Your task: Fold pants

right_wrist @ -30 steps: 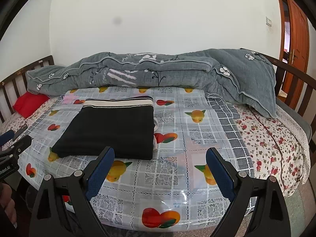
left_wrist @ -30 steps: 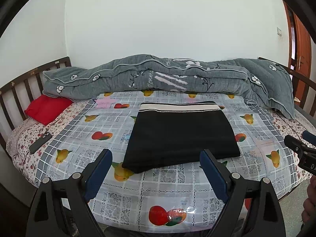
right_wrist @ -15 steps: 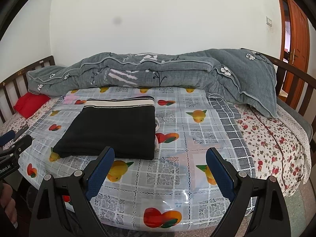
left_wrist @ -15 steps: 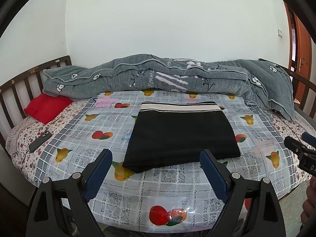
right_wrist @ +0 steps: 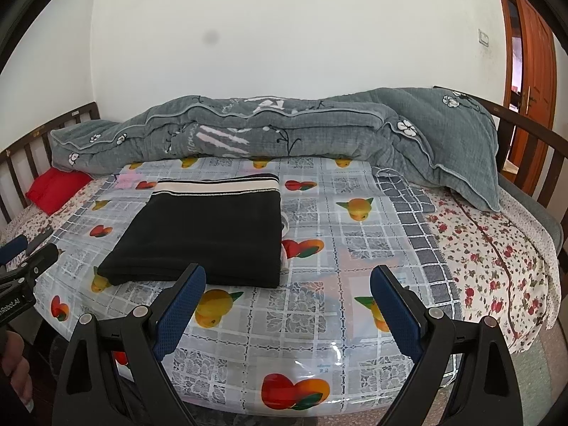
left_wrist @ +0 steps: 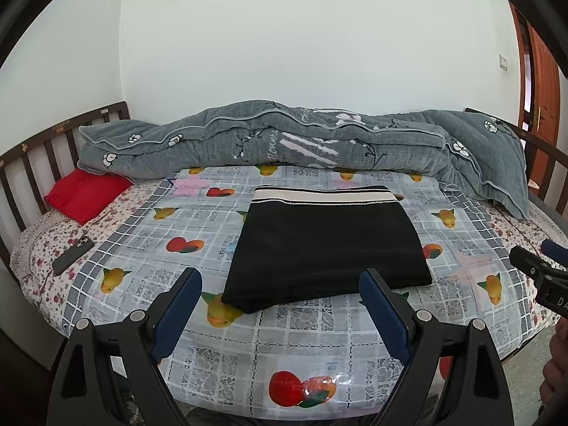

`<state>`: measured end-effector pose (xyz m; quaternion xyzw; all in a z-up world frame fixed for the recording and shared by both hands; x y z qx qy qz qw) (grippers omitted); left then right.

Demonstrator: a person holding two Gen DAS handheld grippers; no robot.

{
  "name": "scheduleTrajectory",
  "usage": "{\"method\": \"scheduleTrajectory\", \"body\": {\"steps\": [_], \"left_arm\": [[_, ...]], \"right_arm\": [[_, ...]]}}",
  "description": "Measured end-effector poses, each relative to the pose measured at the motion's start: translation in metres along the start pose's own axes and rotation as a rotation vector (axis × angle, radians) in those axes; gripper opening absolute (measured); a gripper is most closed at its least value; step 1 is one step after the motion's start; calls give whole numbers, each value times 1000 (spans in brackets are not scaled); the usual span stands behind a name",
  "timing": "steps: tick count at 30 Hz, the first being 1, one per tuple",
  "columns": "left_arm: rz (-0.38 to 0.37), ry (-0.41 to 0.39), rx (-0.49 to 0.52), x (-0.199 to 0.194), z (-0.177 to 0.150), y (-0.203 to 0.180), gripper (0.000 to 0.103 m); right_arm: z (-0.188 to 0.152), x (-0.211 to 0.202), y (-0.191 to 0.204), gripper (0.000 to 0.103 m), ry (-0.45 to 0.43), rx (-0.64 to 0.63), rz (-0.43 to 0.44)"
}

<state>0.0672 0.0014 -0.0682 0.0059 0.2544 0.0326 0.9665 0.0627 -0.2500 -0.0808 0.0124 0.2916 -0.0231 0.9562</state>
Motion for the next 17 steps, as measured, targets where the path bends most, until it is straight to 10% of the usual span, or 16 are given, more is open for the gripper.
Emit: {"method": "scheduleTrajectory", "body": {"steps": [17], "left_arm": [[18, -17, -7, 3, 3, -1, 90]], "right_arm": [[3, -1, 1, 93, -11, 4, 8]]}}
Point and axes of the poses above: each gripper's, at about its wrist camera, not at the fingertips, and x roughly the way its jaws point, y to its left, z to its top, the point moved 9 cm from there along x, roughly the way its jaws point, and after that the axes turned 4 degrees about -y, right-handed, at the moved point
